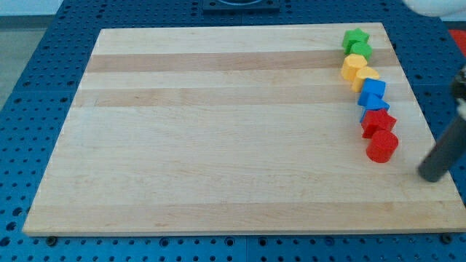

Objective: Separate the blue triangle from red star and blue cube

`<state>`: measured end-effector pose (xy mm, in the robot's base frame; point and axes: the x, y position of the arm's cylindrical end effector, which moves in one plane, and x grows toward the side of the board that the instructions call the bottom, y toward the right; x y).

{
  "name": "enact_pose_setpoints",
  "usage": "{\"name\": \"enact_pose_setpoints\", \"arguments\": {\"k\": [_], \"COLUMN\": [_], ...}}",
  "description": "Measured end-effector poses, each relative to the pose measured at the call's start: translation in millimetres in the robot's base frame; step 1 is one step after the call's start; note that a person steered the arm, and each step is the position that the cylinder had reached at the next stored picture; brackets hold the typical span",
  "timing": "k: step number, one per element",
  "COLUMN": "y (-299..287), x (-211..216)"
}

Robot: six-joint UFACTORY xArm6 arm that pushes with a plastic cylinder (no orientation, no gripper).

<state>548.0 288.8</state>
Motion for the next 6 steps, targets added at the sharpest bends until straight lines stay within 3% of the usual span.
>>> {"name": "enact_pose_setpoints", "arguments": {"k": [1, 2, 3, 4, 6], "y": [56.1, 55.9, 56.3, 52.6, -21.5], "x": [-5.9, -13.2, -66.5, -107.5, -113.8]}}
